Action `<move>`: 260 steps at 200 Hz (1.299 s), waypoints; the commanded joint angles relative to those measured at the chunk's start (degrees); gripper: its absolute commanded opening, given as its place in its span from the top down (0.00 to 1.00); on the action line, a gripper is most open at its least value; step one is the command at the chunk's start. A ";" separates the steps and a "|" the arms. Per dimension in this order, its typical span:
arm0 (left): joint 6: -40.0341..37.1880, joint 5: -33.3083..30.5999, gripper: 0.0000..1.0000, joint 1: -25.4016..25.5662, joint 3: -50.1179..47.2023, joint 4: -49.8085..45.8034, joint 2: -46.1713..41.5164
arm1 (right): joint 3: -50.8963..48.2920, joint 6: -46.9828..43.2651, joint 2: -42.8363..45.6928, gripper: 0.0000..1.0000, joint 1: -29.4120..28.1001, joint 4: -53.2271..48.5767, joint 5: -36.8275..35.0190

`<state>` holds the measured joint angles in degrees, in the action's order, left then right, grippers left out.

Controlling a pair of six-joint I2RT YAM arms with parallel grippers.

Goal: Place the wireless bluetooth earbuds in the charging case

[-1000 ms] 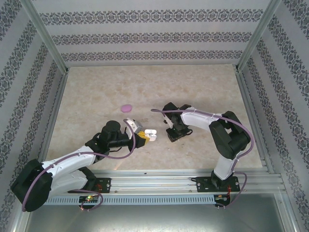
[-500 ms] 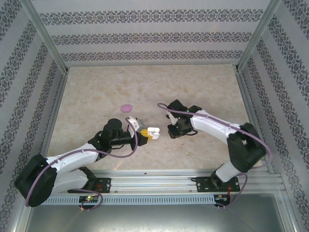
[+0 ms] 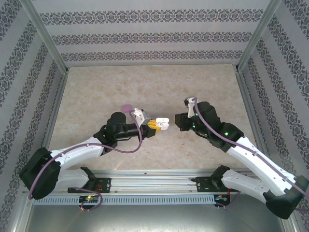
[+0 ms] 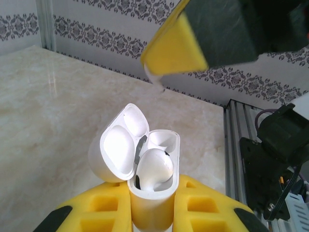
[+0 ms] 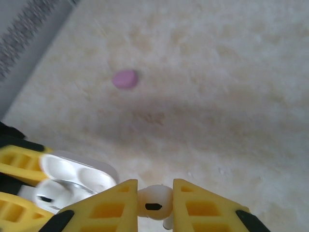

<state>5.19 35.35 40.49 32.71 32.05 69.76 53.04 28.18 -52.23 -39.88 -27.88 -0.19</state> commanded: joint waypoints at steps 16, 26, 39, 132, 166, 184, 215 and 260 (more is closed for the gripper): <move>-0.27 -1.86 1.00 1.60 2.64 2.36 0.33 | -0.38 1.00 1.86 0.83 -2.28 4.82 -1.85; -0.18 -2.53 1.00 1.91 2.94 2.26 0.42 | -0.64 1.00 1.87 0.83 -2.65 5.56 -1.52; -0.05 -3.25 1.00 2.29 3.41 2.23 0.59 | -1.22 1.40 1.70 0.83 -3.27 6.87 -1.06; 2.59 -5.13 1.00 2.93 4.93 3.45 0.73 | -3.53 2.22 0.55 0.83 -5.35 10.27 -1.47; 3.16 -5.15 1.00 2.93 5.00 3.96 0.72 | -4.08 2.88 0.48 0.83 -5.35 11.09 -1.15; 3.30 -5.21 1.00 3.02 4.80 3.94 0.58 | -4.08 3.23 0.47 0.83 -5.40 11.42 -0.98; 4.09 -5.49 1.00 3.12 4.78 4.68 0.70 | -4.38 2.93 0.37 0.83 -5.43 11.14 -1.08; 6.86 -6.68 1.00 3.19 5.09 7.87 1.79 | -6.33 4.13 0.97 0.83 -5.46 11.78 -0.72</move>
<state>9.39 29.71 42.81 35.83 33.54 71.07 48.47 30.83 -51.81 -44.80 -16.86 -0.62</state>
